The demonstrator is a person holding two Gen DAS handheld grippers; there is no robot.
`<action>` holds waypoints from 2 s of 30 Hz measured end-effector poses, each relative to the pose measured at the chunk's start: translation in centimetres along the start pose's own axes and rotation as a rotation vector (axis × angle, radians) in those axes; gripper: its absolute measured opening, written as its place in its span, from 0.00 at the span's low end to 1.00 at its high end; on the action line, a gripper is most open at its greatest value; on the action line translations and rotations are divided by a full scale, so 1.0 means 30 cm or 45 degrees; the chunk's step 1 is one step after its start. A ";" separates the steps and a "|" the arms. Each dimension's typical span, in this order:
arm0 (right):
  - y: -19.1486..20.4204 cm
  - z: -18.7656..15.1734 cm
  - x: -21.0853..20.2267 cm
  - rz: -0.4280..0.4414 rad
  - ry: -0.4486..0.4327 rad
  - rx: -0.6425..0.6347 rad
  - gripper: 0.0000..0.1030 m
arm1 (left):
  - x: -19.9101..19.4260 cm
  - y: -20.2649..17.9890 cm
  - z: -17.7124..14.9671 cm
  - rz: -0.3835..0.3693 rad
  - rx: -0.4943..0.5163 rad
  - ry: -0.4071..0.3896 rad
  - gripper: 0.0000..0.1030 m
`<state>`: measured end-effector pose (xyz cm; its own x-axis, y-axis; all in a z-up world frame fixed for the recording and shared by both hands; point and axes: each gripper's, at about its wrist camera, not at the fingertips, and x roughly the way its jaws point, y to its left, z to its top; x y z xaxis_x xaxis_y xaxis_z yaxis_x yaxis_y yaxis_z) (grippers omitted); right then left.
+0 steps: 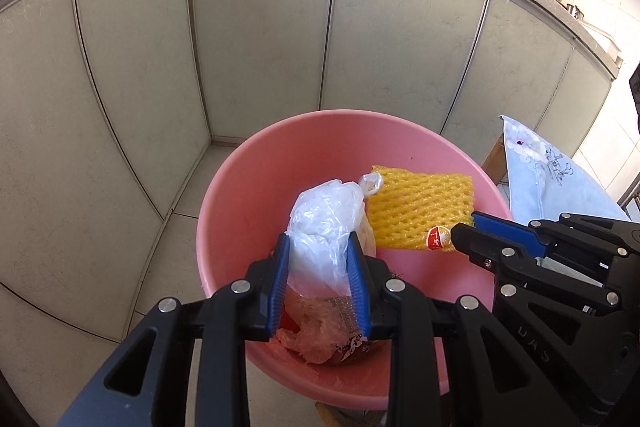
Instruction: Collect trash
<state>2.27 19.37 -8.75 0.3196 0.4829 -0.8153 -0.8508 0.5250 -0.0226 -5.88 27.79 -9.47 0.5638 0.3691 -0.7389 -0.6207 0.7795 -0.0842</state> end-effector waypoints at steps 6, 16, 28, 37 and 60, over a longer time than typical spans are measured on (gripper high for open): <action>-0.012 0.008 0.011 0.020 0.017 0.010 0.10 | 0.009 0.009 0.002 0.003 -0.007 0.015 0.28; -0.034 0.016 0.039 0.015 0.052 0.037 0.17 | 0.017 0.011 -0.005 0.004 0.009 0.034 0.41; -0.055 0.023 0.025 0.029 0.019 0.050 0.28 | 0.003 0.008 0.000 -0.036 -0.005 0.020 0.47; -0.092 -0.004 -0.029 0.049 -0.030 0.078 0.28 | -0.058 -0.013 0.010 -0.055 0.019 -0.026 0.47; -0.107 -0.089 -0.248 0.117 -0.227 0.180 0.40 | -0.266 -0.049 0.013 -0.068 0.040 -0.120 0.48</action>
<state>1.51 12.22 -4.15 0.3227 0.6424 -0.6951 -0.8169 0.5600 0.1382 -9.25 23.90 -3.20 0.6451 0.3713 -0.6678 -0.5719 0.8142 -0.0998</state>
